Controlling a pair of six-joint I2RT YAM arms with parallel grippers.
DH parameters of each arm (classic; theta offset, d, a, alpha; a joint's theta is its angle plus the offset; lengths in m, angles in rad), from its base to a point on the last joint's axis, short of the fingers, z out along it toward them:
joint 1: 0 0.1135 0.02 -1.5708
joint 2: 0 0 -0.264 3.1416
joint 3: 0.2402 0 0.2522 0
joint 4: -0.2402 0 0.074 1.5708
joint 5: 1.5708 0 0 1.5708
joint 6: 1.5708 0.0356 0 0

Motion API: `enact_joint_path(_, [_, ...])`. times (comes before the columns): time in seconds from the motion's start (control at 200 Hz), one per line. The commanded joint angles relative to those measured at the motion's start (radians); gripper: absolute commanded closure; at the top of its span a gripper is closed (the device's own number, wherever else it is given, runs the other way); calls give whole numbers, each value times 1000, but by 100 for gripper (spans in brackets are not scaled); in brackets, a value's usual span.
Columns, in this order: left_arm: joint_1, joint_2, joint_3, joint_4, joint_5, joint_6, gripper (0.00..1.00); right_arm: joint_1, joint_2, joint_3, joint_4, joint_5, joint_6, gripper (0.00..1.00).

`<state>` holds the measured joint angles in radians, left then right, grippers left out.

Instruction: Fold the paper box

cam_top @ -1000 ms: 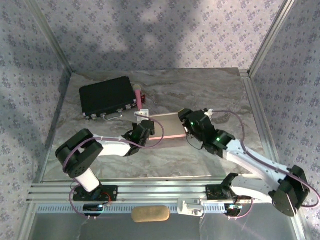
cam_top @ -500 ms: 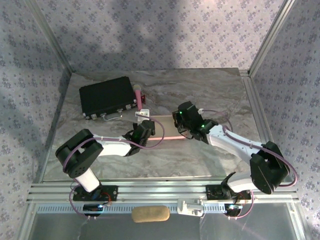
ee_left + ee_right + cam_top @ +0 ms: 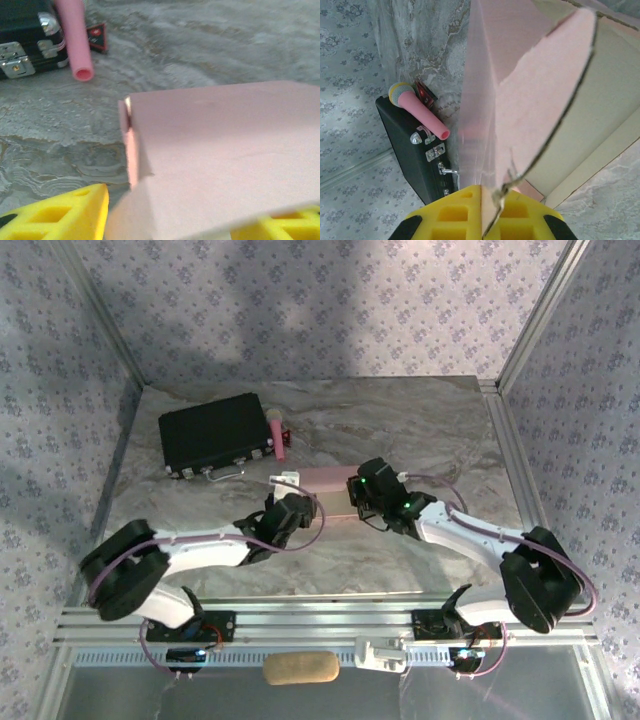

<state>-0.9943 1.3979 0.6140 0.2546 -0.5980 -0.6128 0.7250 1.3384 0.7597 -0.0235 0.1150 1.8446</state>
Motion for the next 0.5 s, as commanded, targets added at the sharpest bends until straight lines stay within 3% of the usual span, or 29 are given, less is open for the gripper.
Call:
enact_joint_path(0.0, [-47, -131, -15, -135, -2, -119, 35, 15, -21, -30, -38, 10, 7, 100])
enact_joint_path(0.19, [-35, -322, -17, -346, 102, -323, 33, 29, -17, -71, -12, 8, 11, 100])
enact_joint_path(0.36, [152, -311, 16, -389, 420, -415, 33, 34, -6, -69, -31, 4, -5, 100])
enact_joint_path(0.5, [292, -242, 3, -312, 592, -422, 38, 36, -1, -84, -37, -4, -10, 100])
